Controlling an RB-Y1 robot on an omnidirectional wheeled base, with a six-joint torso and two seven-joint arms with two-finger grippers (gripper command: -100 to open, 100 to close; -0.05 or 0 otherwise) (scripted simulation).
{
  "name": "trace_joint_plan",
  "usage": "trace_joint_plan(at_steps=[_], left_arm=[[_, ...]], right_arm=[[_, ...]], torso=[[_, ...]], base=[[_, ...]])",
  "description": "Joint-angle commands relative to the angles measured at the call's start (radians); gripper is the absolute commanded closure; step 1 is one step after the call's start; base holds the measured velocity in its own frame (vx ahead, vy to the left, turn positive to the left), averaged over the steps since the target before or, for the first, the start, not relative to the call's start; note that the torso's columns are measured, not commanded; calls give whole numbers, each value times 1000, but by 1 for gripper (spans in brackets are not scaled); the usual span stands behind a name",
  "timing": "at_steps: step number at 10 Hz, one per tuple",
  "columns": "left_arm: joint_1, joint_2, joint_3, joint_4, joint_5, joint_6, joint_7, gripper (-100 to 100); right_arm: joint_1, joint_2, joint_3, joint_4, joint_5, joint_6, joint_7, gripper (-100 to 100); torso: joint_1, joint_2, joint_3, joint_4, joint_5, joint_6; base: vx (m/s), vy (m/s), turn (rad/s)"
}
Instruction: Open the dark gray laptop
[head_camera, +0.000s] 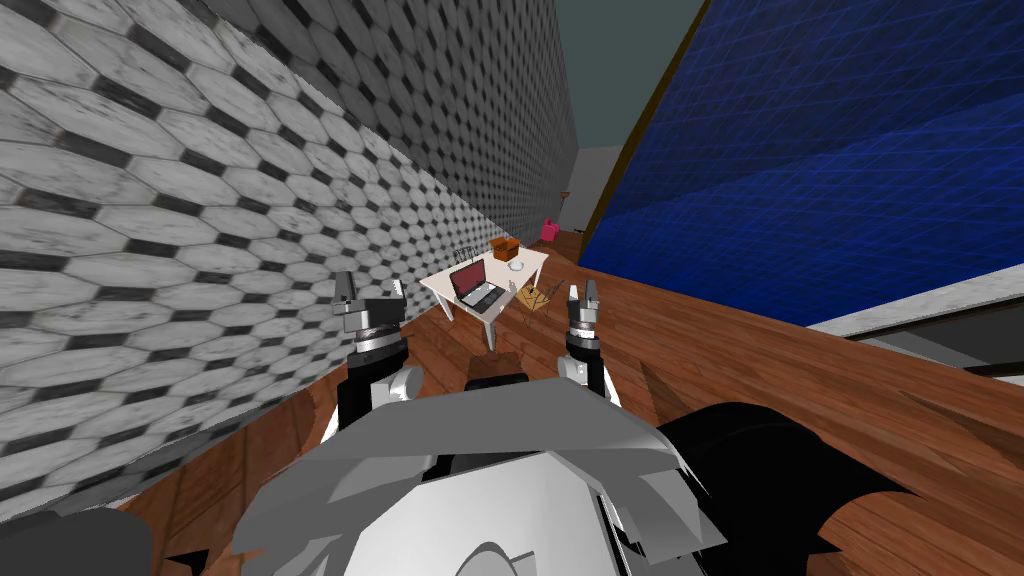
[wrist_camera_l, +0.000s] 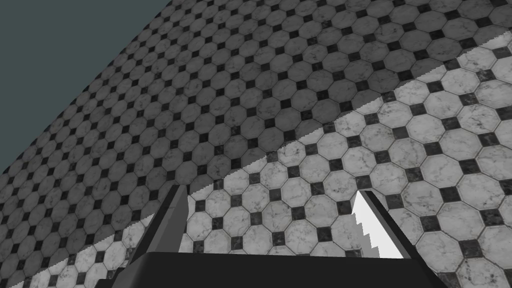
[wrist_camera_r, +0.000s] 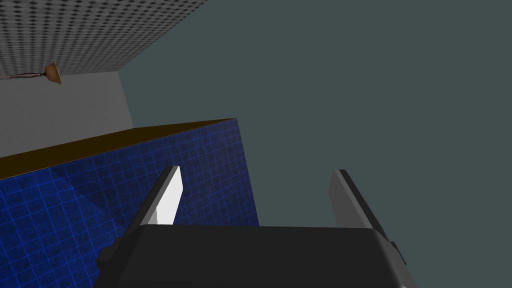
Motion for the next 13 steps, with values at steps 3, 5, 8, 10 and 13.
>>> trace_joint_plan(at_steps=[3,5,8,10,13], left_arm=[[0,0,0,0,0,0,0,0],[0,0,0,0,0,0,0,0],[0,0,0,0,0,0,0,0],[-13,39,18,17,0,2,-7,-100],[-66,119,90,85,-1,9,-35,-100]], right_arm=[[0,0,0,0,0,0,0,0],[0,0,0,0,0,0,0,0],[0,0,0,0,0,0,0,0],[0,0,0,0,0,0,0,0],[0,0,0,0,0,0,0,0]], torso=[[0,175,-351,176,0,0],[0,322,-644,322,0,0],[0,544,-1087,544,0,0],[0,691,-1382,691,0,0],[-2,735,-1476,736,0,0]], base=[[0,0,0],[0,0,0],[0,0,0],[8,-8,-12],[36,-56,-44]])
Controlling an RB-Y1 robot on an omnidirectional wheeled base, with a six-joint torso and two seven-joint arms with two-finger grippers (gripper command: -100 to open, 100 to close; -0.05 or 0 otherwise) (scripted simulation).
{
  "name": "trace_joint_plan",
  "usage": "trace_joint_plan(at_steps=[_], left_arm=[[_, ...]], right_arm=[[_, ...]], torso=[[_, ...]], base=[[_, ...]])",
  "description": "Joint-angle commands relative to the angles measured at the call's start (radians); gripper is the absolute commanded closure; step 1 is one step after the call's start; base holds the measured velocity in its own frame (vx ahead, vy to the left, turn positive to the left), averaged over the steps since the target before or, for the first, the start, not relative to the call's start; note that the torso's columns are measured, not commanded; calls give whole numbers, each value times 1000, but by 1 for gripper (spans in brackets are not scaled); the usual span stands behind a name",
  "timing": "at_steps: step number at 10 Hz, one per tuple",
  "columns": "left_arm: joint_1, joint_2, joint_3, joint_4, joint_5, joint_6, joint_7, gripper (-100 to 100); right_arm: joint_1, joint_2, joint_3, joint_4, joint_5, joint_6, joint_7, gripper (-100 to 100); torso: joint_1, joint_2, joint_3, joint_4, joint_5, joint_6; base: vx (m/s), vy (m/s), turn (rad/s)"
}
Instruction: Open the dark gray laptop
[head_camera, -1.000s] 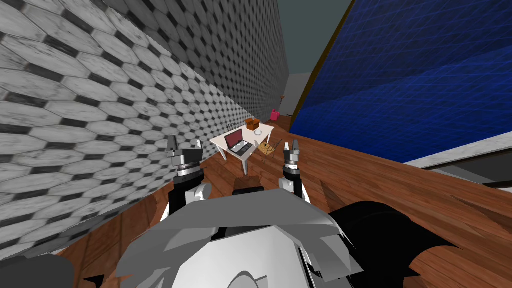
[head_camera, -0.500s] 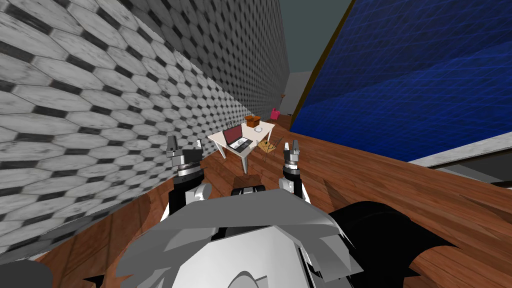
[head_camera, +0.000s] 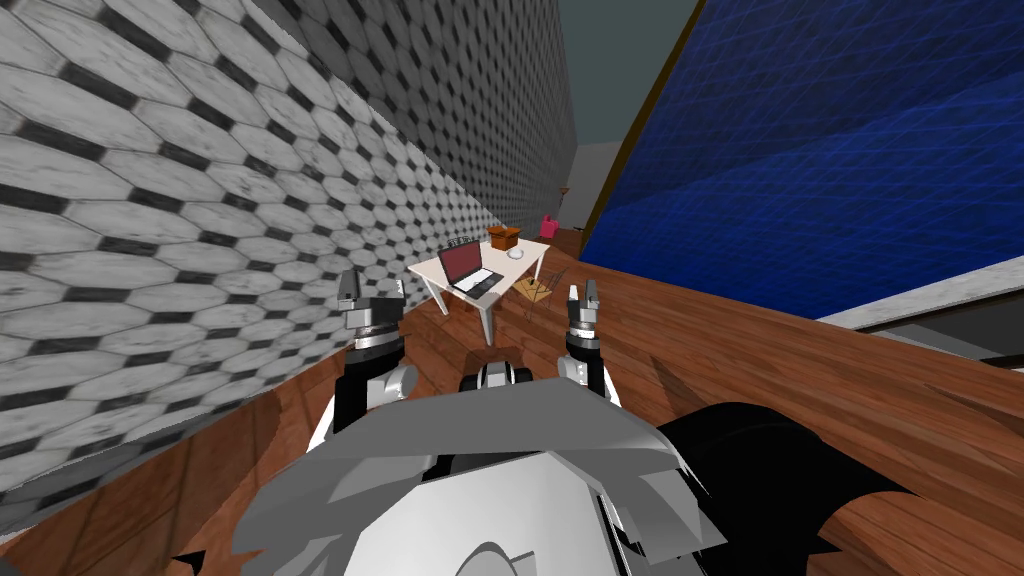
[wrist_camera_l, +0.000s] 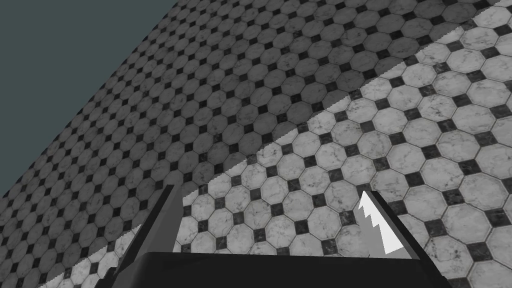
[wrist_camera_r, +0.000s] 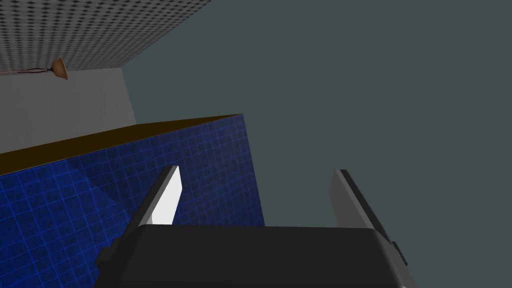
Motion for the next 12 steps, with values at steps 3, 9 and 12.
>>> trace_joint_plan(at_steps=[3,9,12], left_arm=[[-83,91,120,114,-2,6,-44,-100],[-220,166,296,276,-9,24,-116,-100],[-259,182,372,331,-11,29,-137,-100]], right_arm=[[0,0,0,0,0,0,0,0],[0,0,0,0,0,0,0,0],[0,0,0,0,0,0,0,0]], torso=[[0,2,0,1,0,0],[2,3,0,2,0,0],[2,1,-1,1,1,0]], base=[[56,-97,-50],[52,-78,-52],[48,-64,-49]])
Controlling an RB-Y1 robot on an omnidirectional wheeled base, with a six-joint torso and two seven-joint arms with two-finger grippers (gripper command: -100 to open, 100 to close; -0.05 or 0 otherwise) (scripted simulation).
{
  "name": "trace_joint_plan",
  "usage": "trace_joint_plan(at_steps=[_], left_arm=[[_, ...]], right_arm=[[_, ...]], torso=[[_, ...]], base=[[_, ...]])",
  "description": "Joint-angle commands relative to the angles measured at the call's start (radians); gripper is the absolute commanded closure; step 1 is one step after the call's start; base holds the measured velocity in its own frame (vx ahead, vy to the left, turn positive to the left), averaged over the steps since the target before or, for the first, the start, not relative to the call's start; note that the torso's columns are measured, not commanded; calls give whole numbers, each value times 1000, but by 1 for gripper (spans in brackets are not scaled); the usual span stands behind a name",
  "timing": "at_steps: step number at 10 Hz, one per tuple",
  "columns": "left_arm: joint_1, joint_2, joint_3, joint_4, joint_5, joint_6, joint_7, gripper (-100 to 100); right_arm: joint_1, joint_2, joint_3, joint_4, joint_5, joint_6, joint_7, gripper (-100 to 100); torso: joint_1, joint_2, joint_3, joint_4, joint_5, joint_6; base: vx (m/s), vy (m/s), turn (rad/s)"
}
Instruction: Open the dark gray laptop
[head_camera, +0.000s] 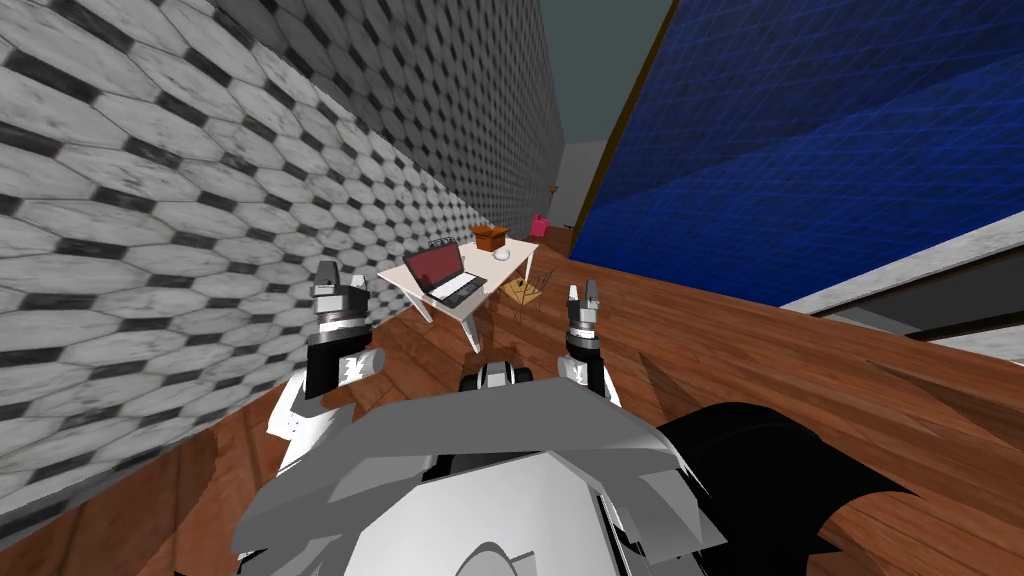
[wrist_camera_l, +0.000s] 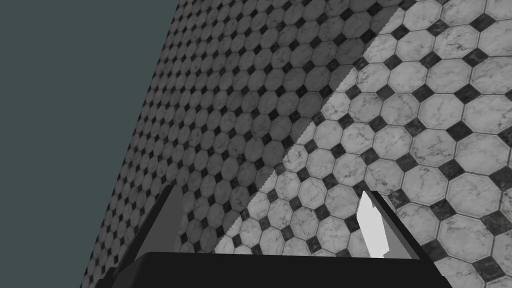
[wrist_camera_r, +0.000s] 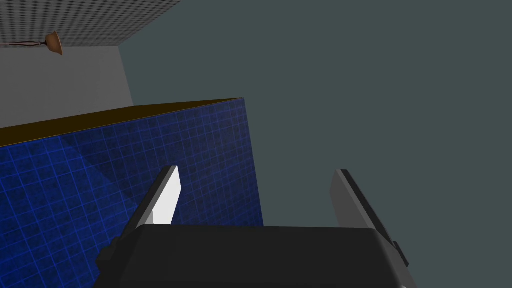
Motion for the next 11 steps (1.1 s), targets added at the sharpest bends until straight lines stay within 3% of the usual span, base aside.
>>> trace_joint_plan(at_steps=[1,4,5,6,7,8,9,10,11], left_arm=[[-58,30,75,79,0,0,-30,-100],[-100,46,163,140,-1,5,-52,-100],[-143,61,195,173,-2,11,-75,-100],[-143,61,222,191,-2,11,-75,-100],[-186,76,255,240,-2,16,-98,-100],[-186,76,281,243,-2,16,-98,-100],[-231,91,312,296,-1,22,-122,-100],[-231,91,340,296,-1,22,-122,-100],[-269,105,370,330,1,28,-146,-100]], right_arm=[[0,0,0,0,0,0,0,0],[0,0,0,0,0,0,0,0],[0,0,0,0,0,0,0,0],[0,0,0,0,0,0,0,0],[0,0,0,0,0,0,0,0],[0,0,0,0,0,0,0,0],[0,0,0,0,0,0,0,0],[0,0,0,0,0,0,0,0],[0,0,0,0,0,0,0,0]], torso=[[0,1,0,0,0,-1],[-2,-1,0,0,0,0],[-1,2,1,0,0,-1],[-1,2,1,1,0,0],[1,2,1,0,0,-1],[1,1,1,0,0,0],[0,2,1,0,0,0],[-3,-1,0,0,-1,0],[0,1,0,0,0,-1]], base=[[58,-75,-58],[70,-81,-52],[55,-94,-84],[54,-71,-34],[66,-67,-63],[47,-72,-40],[86,-111,-64],[69,-85,-31],[66,-82,-63]])
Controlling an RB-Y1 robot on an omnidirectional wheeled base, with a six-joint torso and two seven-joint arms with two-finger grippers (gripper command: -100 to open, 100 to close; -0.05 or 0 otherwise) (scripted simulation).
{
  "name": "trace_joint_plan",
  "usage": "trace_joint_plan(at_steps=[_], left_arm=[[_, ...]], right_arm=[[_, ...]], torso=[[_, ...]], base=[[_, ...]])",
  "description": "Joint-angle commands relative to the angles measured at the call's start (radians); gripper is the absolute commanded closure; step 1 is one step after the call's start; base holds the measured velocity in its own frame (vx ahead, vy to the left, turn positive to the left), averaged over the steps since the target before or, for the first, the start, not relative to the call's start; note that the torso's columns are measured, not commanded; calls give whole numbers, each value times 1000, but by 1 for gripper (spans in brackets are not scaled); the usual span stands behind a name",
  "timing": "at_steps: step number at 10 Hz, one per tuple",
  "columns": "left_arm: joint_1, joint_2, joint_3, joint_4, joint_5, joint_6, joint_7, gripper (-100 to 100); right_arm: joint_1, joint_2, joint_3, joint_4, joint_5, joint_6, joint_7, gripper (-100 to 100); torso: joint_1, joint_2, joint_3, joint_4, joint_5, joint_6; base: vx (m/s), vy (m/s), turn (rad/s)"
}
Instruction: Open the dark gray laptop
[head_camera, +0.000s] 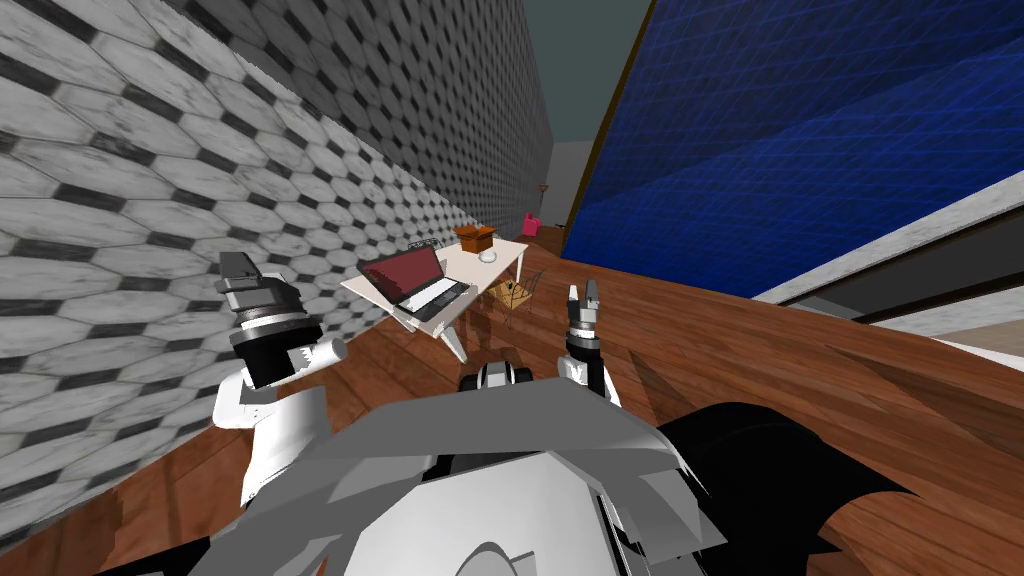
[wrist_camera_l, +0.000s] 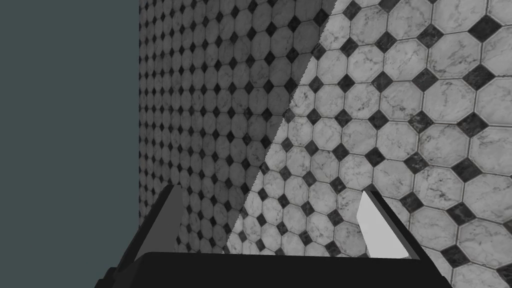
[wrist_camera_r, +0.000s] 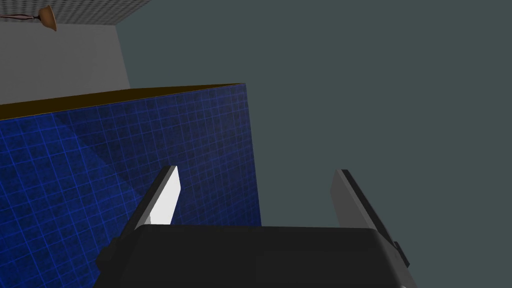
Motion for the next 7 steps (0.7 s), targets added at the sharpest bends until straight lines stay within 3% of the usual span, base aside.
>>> trace_joint_plan(at_steps=[1,2,5,6,7], left_arm=[[-56,21,76,69,2,6,-27,-100],[-99,35,108,109,6,13,-51,-100],[-146,48,186,177,10,19,-75,-100],[-190,60,221,219,16,25,-99,-100],[-191,60,237,231,16,25,-99,-100]], right_arm=[[0,0,0,0,0,0,0,0],[0,0,0,0,0,0,0,0],[0,0,0,0,0,0,0,0],[0,0,0,0,0,0,0,0],[0,0,0,0,0,0,0,0]], torso=[[1,0,0,0,0,1],[2,1,1,0,1,0],[-2,-1,0,0,0,1],[0,0,0,0,0,0],[1,0,0,0,1,0]], base=[[62,-67,-43],[83,-77,-70],[86,-83,-38],[93,-67,-59],[76,-67,-31]])
